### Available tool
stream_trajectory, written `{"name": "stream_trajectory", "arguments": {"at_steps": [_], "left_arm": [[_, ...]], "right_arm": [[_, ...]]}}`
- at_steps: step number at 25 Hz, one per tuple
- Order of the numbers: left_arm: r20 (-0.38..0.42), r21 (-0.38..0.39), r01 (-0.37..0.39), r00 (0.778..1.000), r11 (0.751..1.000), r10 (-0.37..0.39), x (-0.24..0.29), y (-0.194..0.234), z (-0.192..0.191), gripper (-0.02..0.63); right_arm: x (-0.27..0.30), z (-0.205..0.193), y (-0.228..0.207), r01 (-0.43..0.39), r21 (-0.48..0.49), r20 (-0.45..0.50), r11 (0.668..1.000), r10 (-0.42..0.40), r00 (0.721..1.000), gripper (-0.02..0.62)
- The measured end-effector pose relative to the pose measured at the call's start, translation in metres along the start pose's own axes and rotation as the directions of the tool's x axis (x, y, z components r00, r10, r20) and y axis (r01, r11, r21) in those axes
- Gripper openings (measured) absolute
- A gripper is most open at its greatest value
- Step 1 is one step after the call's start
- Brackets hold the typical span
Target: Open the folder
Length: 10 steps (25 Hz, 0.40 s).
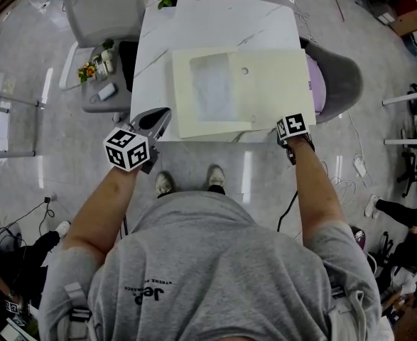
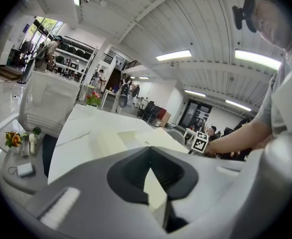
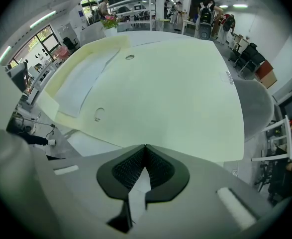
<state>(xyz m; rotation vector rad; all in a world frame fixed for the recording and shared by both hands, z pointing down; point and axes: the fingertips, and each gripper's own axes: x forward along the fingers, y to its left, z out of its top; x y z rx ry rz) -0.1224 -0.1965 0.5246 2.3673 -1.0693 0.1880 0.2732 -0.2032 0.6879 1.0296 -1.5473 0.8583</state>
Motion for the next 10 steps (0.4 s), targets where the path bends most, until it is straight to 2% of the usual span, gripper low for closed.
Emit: {"name": "stream_trajectory", "arguments": {"at_steps": [10], "left_arm": [[-0.003, 0.001, -0.003, 1.000, 1.000, 0.003, -0.0018, 0.0020, -0.0019, 0.058]], "right_arm": [[0.0007, 0.0010, 0.0010, -0.003, -0.003, -0.008, 1.000, 0.002, 1.000, 0.003]]}}
